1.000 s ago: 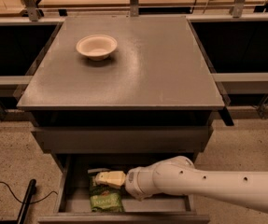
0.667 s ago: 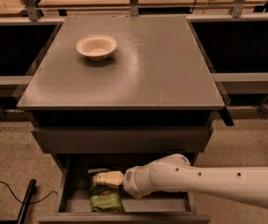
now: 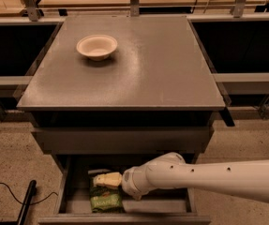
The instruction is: Pick green jalapeno chip bag from middle drawer and place on counter
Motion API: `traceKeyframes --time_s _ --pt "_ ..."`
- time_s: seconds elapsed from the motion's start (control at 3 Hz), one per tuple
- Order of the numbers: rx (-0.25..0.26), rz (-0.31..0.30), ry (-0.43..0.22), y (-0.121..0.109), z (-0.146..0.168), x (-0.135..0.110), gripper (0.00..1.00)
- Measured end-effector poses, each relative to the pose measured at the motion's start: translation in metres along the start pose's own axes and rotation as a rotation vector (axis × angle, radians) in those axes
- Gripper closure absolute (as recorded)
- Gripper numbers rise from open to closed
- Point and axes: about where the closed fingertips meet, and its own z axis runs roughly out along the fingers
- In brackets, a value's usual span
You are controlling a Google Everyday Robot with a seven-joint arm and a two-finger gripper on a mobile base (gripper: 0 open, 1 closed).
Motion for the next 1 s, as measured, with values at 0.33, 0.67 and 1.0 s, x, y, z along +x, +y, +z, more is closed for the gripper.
traceKeyframes --time_s 0.33,0.67,1.0 --pt "-0.002 -0.004 -0.01 0.007 0.009 0.003 0.01" --pt "-0.004 -0.004 -0.024 0.015 0.017 0.005 0.18" --pt "0.003 0.017 -0.042 0.045 0.029 0.012 0.17"
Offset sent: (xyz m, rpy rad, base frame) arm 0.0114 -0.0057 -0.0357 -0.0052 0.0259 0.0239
